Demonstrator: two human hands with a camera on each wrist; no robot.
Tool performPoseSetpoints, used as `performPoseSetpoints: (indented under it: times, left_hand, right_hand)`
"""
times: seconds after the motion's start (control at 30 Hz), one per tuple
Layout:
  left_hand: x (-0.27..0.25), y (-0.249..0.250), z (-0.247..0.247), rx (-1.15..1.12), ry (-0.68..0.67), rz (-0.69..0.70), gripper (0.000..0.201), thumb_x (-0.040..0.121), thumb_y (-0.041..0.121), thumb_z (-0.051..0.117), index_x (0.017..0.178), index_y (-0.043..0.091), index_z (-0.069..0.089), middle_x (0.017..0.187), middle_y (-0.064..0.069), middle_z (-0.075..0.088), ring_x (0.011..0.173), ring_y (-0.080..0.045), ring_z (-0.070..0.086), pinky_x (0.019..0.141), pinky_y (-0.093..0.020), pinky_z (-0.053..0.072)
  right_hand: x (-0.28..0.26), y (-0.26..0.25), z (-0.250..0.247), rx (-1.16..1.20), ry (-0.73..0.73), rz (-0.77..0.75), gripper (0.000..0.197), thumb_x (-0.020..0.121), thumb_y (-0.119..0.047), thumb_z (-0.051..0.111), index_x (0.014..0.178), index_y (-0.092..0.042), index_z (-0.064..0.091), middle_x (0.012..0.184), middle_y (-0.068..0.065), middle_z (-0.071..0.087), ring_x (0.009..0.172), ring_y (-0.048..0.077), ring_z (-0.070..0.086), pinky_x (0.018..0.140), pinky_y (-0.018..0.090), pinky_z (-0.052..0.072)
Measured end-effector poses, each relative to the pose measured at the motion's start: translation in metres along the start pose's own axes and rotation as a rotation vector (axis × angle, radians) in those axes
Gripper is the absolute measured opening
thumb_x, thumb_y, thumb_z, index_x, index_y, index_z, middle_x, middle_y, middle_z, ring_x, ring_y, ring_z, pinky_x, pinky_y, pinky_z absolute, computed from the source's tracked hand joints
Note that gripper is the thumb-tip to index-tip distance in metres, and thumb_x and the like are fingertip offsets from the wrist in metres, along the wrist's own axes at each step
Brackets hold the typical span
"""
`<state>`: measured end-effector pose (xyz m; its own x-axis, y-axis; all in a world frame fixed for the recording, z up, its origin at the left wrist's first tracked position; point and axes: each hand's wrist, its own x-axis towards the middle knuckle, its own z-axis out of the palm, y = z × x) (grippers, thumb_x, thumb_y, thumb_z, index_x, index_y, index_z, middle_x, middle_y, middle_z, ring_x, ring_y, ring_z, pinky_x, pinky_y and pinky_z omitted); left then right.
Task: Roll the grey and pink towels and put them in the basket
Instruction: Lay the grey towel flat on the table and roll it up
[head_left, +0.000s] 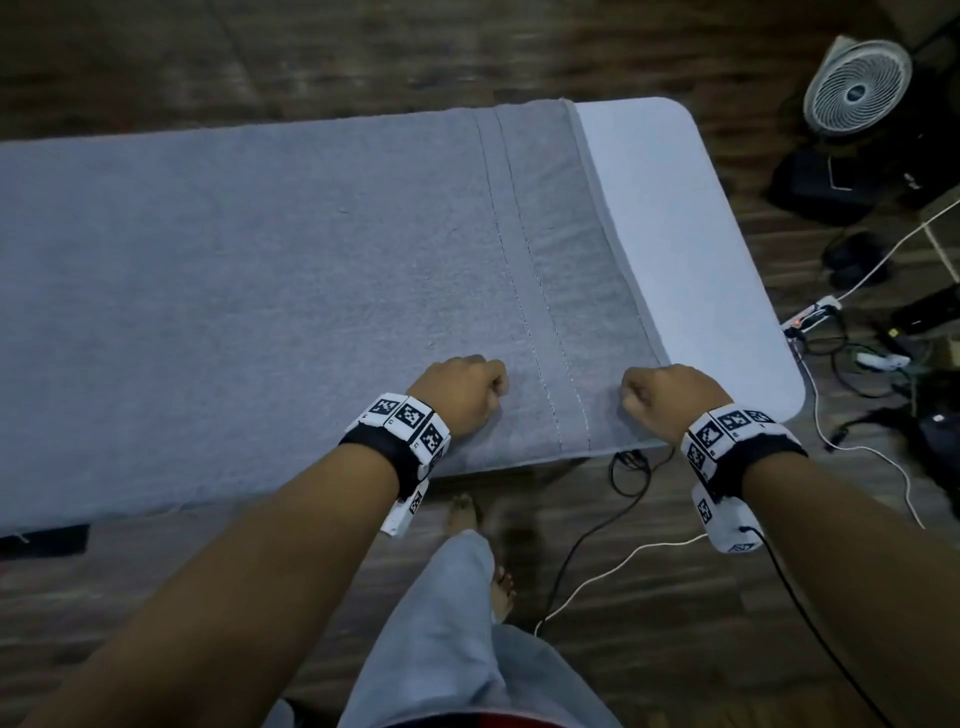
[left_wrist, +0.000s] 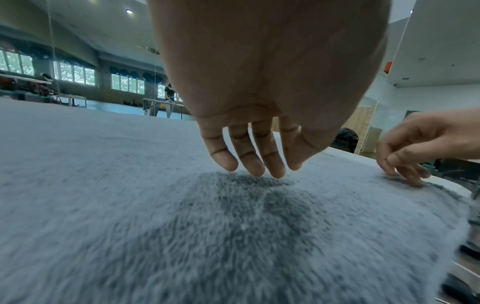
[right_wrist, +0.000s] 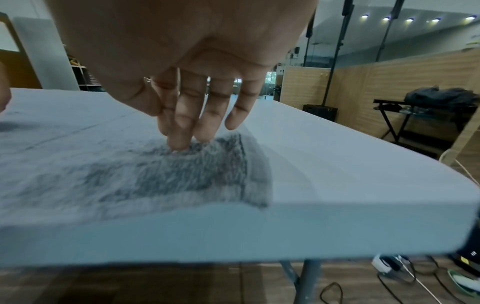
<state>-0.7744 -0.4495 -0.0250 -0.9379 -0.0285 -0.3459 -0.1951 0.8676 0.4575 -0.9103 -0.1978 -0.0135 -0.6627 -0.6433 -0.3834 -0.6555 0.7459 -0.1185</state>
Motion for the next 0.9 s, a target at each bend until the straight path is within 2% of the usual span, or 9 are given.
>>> performPoseSetpoints:
  times: [0.1, 0.17, 0.23, 0.3, 0.4, 0.53, 0.67, 0.77, 0.9]
  left_hand:
    - [0.017, -0.001, -0.002, 0.026, 0.043, 0.014, 0.017, 0.09, 0.018, 0.052, 0.105, 0.019, 0.059, 0.108, -0.004, 0.059, 0.096, -0.025, 0.054, 0.085, -0.037, 0.044]
    - [0.033, -0.002, -0.005, 0.032, 0.085, 0.013, 0.019, 0.09, 0.019, 0.053, 0.107, 0.018, 0.06, 0.111, -0.005, 0.056, 0.098, -0.026, 0.052, 0.085, -0.038, 0.044]
    - [0.05, 0.0, -0.01, 0.028, 0.112, 0.007, 0.021, 0.089, 0.019, 0.054, 0.108, 0.017, 0.061, 0.114, -0.006, 0.055, 0.1, -0.027, 0.051, 0.087, -0.041, 0.044]
    - [0.067, 0.004, -0.017, 0.024, 0.126, -0.004, 0.023, 0.089, 0.021, 0.054, 0.111, 0.018, 0.061, 0.118, -0.005, 0.053, 0.102, -0.026, 0.05, 0.09, -0.042, 0.044]
    - [0.092, 0.015, -0.024, 0.039, 0.103, 0.01, 0.032, 0.089, 0.025, 0.055, 0.121, 0.02, 0.058, 0.125, -0.005, 0.05, 0.106, -0.027, 0.05, 0.092, -0.042, 0.044]
    - [0.12, 0.036, -0.022, 0.084, 0.038, -0.003, 0.04, 0.09, 0.031, 0.054, 0.128, 0.019, 0.05, 0.121, -0.01, 0.048, 0.105, -0.03, 0.049, 0.086, -0.04, 0.045]
    - [0.148, 0.057, -0.021, 0.104, 0.033, -0.046, 0.044, 0.089, 0.035, 0.054, 0.129, 0.019, 0.045, 0.12, -0.011, 0.048, 0.105, -0.033, 0.051, 0.084, -0.04, 0.046]
    - [0.165, 0.071, -0.017, 0.109, -0.007, -0.143, 0.047, 0.089, 0.04, 0.053, 0.13, 0.022, 0.042, 0.125, -0.01, 0.046, 0.109, -0.033, 0.05, 0.085, -0.042, 0.046]
    - [0.174, 0.085, -0.004, 0.073, -0.023, -0.352, 0.053, 0.082, 0.052, 0.055, 0.127, 0.03, 0.037, 0.125, -0.006, 0.047, 0.11, -0.03, 0.051, 0.086, -0.042, 0.045]
  right_hand:
    - [0.023, 0.001, -0.012, -0.015, 0.031, -0.023, 0.017, 0.092, -0.026, 0.048, 0.091, -0.016, 0.061, 0.081, 0.006, 0.065, 0.071, 0.027, 0.06, 0.067, 0.037, 0.051]
    - [0.042, 0.005, -0.019, -0.002, 0.071, -0.063, 0.018, 0.092, -0.021, 0.05, 0.101, -0.013, 0.063, 0.098, 0.009, 0.064, 0.084, 0.029, 0.059, 0.075, 0.041, 0.05]
    - [0.06, 0.014, -0.027, 0.009, 0.076, -0.096, 0.028, 0.091, -0.017, 0.051, 0.117, -0.014, 0.062, 0.119, 0.01, 0.059, 0.101, 0.031, 0.056, 0.085, 0.042, 0.049]
    - [0.075, 0.024, -0.037, -0.015, 0.021, -0.12, 0.039, 0.091, -0.016, 0.052, 0.129, -0.022, 0.057, 0.138, 0.006, 0.049, 0.116, 0.03, 0.051, 0.094, 0.042, 0.047]
    - [0.092, 0.039, -0.05, -0.067, -0.121, -0.107, 0.046, 0.09, -0.016, 0.05, 0.134, -0.031, 0.052, 0.15, 0.0, 0.036, 0.128, 0.027, 0.044, 0.102, 0.042, 0.043]
    - [0.101, 0.048, -0.056, -0.02, -0.204, -0.092, 0.046, 0.092, -0.017, 0.047, 0.135, -0.032, 0.051, 0.153, -0.004, 0.031, 0.127, 0.024, 0.047, 0.102, 0.038, 0.042]
    - [0.106, 0.056, -0.055, -0.038, -0.186, -0.148, 0.042, 0.095, -0.019, 0.044, 0.135, -0.031, 0.052, 0.152, -0.005, 0.032, 0.123, 0.023, 0.049, 0.099, 0.036, 0.043]
    - [0.117, 0.068, -0.057, -0.053, -0.162, -0.221, 0.043, 0.094, -0.013, 0.043, 0.133, -0.03, 0.053, 0.144, -0.005, 0.04, 0.117, 0.023, 0.049, 0.094, 0.036, 0.045]
    - [0.141, 0.092, -0.064, -0.118, -0.138, -0.363, 0.048, 0.092, -0.006, 0.042, 0.133, -0.03, 0.052, 0.132, 0.0, 0.046, 0.111, 0.026, 0.048, 0.085, 0.034, 0.043]
